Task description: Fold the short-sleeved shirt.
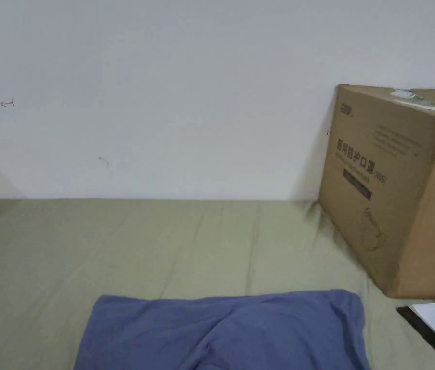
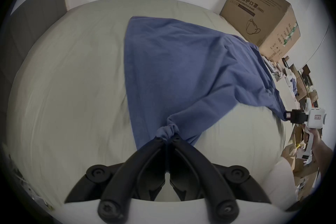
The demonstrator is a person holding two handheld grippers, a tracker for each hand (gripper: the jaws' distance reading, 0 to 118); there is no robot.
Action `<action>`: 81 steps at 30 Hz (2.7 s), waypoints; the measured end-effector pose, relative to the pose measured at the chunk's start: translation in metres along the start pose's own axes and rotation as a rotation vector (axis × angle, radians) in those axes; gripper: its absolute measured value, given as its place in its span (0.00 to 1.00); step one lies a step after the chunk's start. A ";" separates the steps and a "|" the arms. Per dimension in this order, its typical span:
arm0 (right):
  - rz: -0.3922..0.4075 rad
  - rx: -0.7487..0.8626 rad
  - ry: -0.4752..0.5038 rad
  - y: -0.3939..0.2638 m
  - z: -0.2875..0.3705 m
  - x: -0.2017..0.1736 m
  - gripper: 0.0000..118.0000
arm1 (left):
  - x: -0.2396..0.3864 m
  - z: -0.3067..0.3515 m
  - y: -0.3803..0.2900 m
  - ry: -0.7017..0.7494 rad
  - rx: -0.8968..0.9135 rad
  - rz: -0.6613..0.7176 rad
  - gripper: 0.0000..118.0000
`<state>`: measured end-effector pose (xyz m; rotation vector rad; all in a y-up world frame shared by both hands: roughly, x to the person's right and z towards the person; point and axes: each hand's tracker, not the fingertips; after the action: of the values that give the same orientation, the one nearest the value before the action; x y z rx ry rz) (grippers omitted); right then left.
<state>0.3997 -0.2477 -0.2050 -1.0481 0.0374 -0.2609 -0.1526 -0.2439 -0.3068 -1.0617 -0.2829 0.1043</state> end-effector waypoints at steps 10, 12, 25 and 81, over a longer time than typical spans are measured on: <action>-0.140 0.064 -0.071 -0.089 0.069 0.033 0.00 | -0.008 0.068 -0.090 0.036 0.065 0.090 0.00; -0.123 0.046 -0.108 -0.090 0.073 0.030 0.00 | -0.008 0.069 -0.097 0.028 0.069 0.142 0.00; -0.069 -0.039 -0.343 -0.084 0.033 0.011 0.64 | -0.005 0.059 -0.109 0.136 0.004 0.157 0.97; -0.088 0.246 -0.007 -0.094 0.088 -0.001 0.45 | 0.012 0.100 -0.153 0.018 0.329 -0.005 0.02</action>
<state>0.3939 -0.2174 -0.0800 -0.8066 -0.0467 -0.3331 -0.1765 -0.2314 -0.1260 -0.7351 -0.2423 0.1313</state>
